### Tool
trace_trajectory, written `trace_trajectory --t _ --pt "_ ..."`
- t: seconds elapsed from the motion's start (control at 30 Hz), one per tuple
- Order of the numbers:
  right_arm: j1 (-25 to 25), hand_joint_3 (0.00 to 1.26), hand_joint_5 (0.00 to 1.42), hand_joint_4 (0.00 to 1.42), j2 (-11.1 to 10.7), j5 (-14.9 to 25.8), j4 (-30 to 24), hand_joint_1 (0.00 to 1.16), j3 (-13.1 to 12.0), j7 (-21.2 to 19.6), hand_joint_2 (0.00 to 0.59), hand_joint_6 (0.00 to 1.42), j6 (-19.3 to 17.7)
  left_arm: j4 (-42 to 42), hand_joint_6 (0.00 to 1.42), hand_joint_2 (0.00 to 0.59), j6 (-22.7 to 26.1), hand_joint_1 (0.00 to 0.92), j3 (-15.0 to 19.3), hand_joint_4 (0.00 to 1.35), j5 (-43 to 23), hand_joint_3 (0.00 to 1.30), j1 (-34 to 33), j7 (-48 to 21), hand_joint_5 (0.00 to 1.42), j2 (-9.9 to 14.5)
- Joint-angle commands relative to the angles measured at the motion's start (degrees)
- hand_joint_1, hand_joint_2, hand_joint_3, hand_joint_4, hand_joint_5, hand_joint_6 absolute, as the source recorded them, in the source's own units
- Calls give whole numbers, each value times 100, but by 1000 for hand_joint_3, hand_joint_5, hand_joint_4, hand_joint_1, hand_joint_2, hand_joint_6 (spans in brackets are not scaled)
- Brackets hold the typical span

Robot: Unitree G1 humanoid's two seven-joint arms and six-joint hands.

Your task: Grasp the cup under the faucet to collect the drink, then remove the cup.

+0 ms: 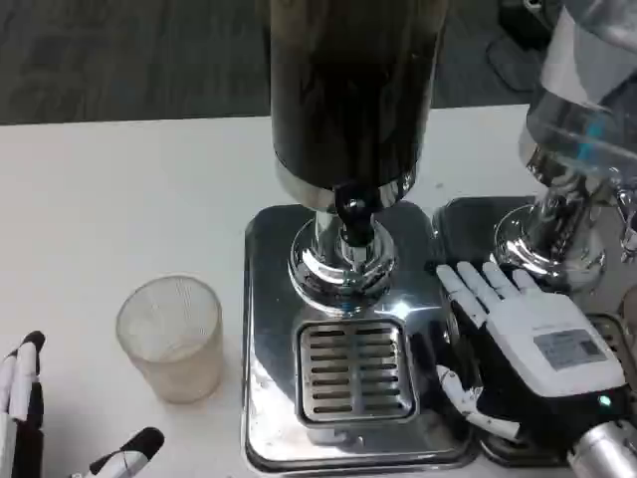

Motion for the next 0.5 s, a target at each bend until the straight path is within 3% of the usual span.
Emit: trace_trajectory --t 0.03,0.5 --pt "-1 0 0 0 -5 3 -102 342 -56 44 549 0 3 -4 0 33 -69 0 -3 0 -81 0 -67 -73 0 23" --pt "-91 0 0 0 37 11 -16 342 -63 36 549 0 12 207 0 15 -506 0 24 0 -511 0 -314 -60 0 87"
